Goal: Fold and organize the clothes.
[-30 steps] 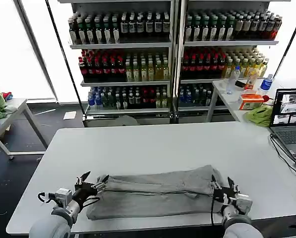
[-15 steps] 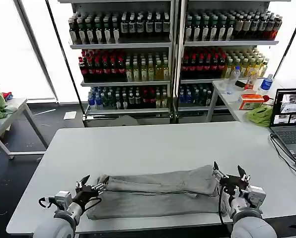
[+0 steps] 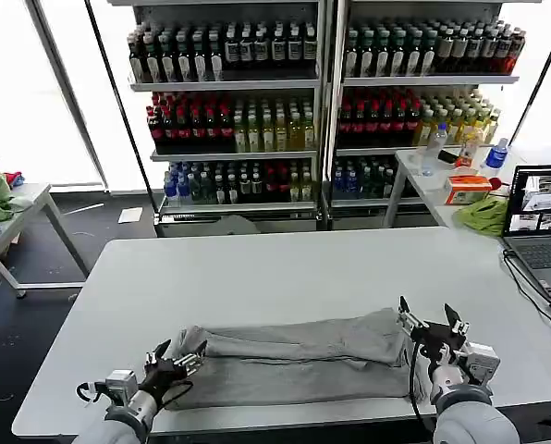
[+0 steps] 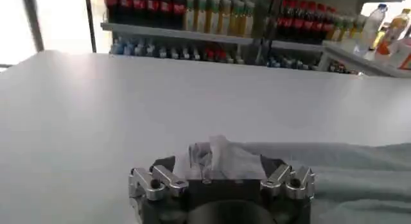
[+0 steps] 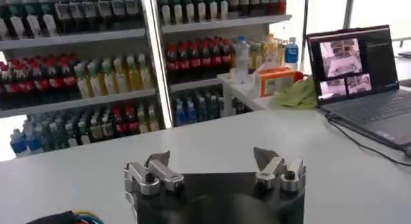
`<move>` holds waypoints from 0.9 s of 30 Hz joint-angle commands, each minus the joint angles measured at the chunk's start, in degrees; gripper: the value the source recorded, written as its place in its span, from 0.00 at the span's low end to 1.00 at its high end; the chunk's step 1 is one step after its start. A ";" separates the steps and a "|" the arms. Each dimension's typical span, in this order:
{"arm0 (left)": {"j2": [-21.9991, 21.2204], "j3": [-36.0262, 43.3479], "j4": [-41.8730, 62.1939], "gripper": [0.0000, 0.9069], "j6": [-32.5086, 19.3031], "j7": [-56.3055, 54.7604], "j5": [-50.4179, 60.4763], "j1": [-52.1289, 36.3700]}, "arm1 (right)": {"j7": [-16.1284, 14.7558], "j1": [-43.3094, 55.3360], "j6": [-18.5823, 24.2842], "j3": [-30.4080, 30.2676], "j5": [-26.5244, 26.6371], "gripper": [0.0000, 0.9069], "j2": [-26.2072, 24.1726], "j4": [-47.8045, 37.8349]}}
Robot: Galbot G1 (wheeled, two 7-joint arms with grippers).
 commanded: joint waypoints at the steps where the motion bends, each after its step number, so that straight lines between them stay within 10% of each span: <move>1: -0.93 -0.22 1.62 1.00 -0.77 0.51 1.34 1.00 | 0.00 0.06 -0.04 -0.04 0.17 1.00 0.04 0.39; 4: -0.97 -0.31 2.39 0.92 -1.67 1.22 2.35 1.44 | -0.02 0.03 -0.05 0.19 0.23 1.00 0.00 0.47; 6: -1.02 -0.28 2.65 0.70 -2.33 1.47 2.53 1.82 | 0.01 0.04 -0.05 0.42 0.39 1.00 -0.08 0.48; 7: -1.07 -0.21 2.67 0.21 -2.75 1.46 2.53 1.97 | 0.05 0.05 -0.06 0.51 0.41 1.00 -0.12 0.48; 8: -1.12 -0.16 2.66 0.00 -2.87 1.50 2.54 2.03 | 0.06 0.06 -0.05 0.56 0.40 1.00 -0.16 0.48; 27: -0.71 -1.39 2.52 0.00 -4.94 1.98 3.93 1.55 | 0.27 2.41 -0.29 0.47 0.90 1.00 -0.08 -0.69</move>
